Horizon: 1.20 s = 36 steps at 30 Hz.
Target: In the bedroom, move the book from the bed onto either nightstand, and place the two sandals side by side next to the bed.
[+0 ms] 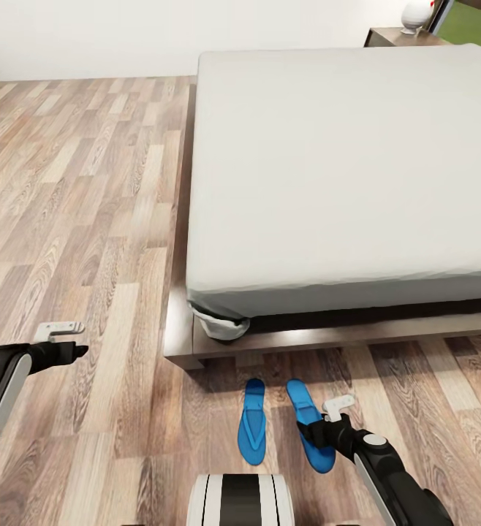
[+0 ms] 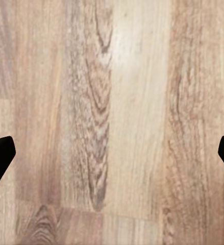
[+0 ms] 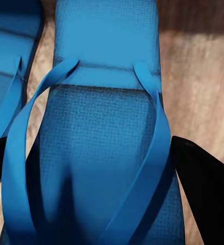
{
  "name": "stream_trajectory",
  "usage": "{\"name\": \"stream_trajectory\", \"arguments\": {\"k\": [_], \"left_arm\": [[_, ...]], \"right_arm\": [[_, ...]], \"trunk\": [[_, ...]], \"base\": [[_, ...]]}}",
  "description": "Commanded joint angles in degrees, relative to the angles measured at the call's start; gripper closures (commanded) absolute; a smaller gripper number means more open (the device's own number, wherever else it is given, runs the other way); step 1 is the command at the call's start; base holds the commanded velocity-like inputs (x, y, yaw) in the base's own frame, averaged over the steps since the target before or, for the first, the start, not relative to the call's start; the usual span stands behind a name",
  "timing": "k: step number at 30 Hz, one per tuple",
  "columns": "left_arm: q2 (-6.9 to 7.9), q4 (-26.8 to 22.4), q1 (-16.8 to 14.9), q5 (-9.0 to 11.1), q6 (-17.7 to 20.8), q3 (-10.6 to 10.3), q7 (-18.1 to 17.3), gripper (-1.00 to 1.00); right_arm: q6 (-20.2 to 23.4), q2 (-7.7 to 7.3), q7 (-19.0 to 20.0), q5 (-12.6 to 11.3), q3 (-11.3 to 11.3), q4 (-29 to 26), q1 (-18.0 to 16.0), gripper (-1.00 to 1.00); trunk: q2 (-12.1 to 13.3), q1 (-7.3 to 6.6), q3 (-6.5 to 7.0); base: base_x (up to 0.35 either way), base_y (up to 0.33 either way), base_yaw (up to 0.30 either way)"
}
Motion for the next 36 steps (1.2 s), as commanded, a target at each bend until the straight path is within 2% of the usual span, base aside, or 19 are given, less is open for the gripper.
{"name": "stream_trajectory", "arguments": {"k": [1, 16, 29, 36], "left_arm": [[-0.01, -0.05, -0.03, 0.06, 0.26, 0.06, -0.15, -1.0], [-0.06, -0.07, -0.02, 0.05, 0.26, 0.08, -0.07, -1.0], [-0.06, -0.01, -0.02, 0.05, 0.26, 0.08, -0.06, -1.0], [-0.06, -0.01, -0.02, 0.05, 0.26, 0.08, 0.01, -1.0]], "right_arm": [[0.36, -0.01, 0.0, -0.2, 0.08, -0.05, -0.03, 1.0], [0.42, 0.33, -0.07, -0.26, 0.2, 0.21, -0.15, 1.0], [0.73, 1.54, -0.12, -0.14, 0.24, 0.66, -0.59, 1.0], [0.84, 1.68, -0.14, -0.1, 0.24, 0.84, -0.68, 1.0]], "trunk": [[-0.01, -0.01, -0.04], [-0.01, -0.01, -0.04], [-0.01, -0.01, -0.04], [-0.01, -0.01, -0.04]], "base": [[0.0, 0.0, 0.0], [0.0, 0.0, 0.0], [0.0, 0.0, 0.0], [0.0, 0.0, 0.0]]}}
